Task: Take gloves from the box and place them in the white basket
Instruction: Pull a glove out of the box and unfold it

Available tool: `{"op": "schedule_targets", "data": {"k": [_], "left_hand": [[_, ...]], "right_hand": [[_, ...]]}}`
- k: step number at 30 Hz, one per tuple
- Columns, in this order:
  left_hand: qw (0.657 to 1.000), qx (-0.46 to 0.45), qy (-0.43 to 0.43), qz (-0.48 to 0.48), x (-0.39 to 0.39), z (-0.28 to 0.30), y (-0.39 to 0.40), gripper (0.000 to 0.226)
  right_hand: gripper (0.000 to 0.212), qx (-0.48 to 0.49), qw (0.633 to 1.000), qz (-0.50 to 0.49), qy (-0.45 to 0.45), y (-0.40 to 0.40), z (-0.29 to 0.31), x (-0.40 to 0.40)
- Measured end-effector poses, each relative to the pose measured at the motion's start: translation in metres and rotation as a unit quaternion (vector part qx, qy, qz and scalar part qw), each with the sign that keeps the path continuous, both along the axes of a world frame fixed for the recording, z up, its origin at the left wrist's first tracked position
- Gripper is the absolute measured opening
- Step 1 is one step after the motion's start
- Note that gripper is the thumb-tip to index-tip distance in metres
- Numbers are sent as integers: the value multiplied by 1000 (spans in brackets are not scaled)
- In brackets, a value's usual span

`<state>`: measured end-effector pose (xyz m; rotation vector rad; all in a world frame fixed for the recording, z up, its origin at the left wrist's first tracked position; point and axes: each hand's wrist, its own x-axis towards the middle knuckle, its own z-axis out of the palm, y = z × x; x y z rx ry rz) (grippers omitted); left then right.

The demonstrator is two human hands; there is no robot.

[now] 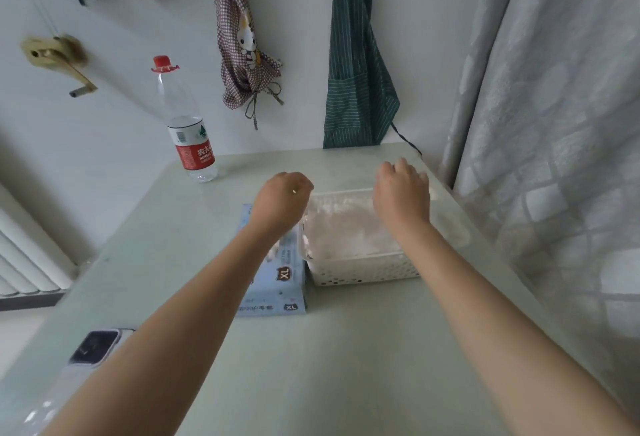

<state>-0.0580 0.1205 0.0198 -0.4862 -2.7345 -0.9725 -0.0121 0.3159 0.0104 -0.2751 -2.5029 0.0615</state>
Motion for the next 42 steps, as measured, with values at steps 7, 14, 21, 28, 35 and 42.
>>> {"op": "schedule_targets", "data": {"k": [7, 14, 21, 28, 35, 42], "left_hand": [[992, 39, -67, 95, 6, -6, -106, 29], [994, 39, -84, 64, 7, -23, -131, 17], [993, 65, -92, -24, 7, -25, -129, 18], [984, 147, -76, -66, 12, -12, -119, 27], [928, 322, -187, -25, 21, 4, -114, 14], [907, 349, -232, 42, 19, 5, -110, 23]], "right_hand": [[17, -202, 932, 251, -168, -119, 1, -16], [16, -83, 933, 222, -269, -149, -9, -20], [11, -131, 957, 234, -111, -151, 7, -22], [22, -279, 929, 243, 6, -151, 38, -15], [36, -372, 902, 219, -19, -132, 37, -10], [24, -376, 909, 177, -30, -118, 31, -3]]}}
